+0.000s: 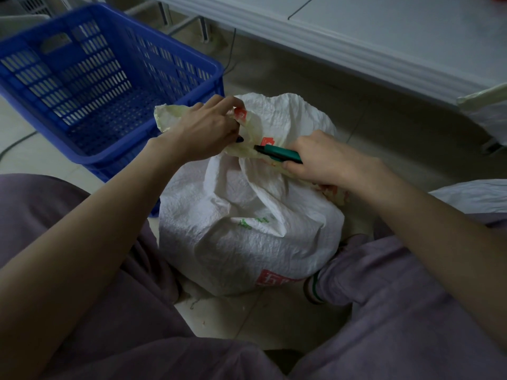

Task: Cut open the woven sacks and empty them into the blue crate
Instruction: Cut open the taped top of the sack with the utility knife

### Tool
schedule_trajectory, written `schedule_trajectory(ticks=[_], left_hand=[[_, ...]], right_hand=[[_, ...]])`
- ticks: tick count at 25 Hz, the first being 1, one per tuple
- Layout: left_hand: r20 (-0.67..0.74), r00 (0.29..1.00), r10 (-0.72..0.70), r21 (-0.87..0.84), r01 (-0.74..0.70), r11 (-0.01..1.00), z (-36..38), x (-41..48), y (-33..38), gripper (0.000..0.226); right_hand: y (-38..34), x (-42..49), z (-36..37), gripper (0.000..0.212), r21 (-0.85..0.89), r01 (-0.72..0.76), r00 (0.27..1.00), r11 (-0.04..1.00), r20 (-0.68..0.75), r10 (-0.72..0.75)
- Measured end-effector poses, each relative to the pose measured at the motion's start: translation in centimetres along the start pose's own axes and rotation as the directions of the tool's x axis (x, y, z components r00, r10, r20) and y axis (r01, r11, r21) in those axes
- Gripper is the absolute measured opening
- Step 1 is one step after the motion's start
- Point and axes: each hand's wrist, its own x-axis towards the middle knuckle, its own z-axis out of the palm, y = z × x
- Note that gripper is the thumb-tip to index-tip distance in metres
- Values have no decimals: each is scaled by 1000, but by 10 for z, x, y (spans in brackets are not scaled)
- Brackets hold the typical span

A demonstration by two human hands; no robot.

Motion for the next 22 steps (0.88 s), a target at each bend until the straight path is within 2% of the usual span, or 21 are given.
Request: schedule_trajectory(ticks=[8, 12, 17, 20, 22], left_hand=[[48, 999, 25, -26, -23, 999, 1, -5, -4, 23], [53, 998, 33, -25, -32, 999, -2, -5, -3, 22], [0, 996, 87, 18, -87, 996, -3, -6, 0, 26], [-88, 984, 153, 29, -151, 988, 0, -6, 5, 26], [-103, 984, 143, 33, -141, 990, -1, -5, 5, 28]], right_hand=[[-1, -6, -10, 33, 14, 89, 994, 996, -66, -88], [-11, 3, -3, 33, -8, 73, 996, 997, -44, -73], [-21, 10, -2, 33, -27, 3, 1000, 1000, -4, -3], [-24, 10, -2, 41, -31, -34, 999, 999, -39, 33], [-22, 9, 1, 44, -20, -44, 997, 999, -67, 43]])
